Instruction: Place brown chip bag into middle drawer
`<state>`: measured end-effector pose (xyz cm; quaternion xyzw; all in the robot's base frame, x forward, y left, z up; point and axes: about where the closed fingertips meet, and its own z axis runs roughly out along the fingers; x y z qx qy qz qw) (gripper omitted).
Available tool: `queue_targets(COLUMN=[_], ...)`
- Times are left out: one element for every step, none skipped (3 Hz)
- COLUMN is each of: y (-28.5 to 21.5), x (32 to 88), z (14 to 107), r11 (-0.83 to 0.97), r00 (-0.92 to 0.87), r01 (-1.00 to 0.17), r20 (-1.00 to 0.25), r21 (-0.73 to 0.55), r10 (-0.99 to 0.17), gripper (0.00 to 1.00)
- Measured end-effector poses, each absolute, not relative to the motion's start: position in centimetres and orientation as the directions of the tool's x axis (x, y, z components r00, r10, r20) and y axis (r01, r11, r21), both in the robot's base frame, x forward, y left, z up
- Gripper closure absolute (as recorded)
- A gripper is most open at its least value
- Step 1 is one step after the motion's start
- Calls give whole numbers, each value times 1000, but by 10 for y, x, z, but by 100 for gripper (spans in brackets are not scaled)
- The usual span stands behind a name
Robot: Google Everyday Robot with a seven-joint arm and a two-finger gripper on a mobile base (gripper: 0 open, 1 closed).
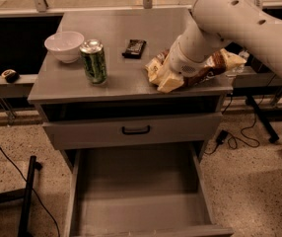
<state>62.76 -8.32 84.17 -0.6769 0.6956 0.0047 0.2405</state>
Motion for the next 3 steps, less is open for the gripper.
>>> queue_targets(y=[-83, -99, -156], x=[627, 594, 511], z=[845, 886, 940], r11=[84, 105, 183], r00=[32, 55, 46], r01=[-944, -920, -896], r20=[-341, -390, -494], r21=[-319, -377, -405], r10=[-939, -919, -868], gripper=[96, 100, 100])
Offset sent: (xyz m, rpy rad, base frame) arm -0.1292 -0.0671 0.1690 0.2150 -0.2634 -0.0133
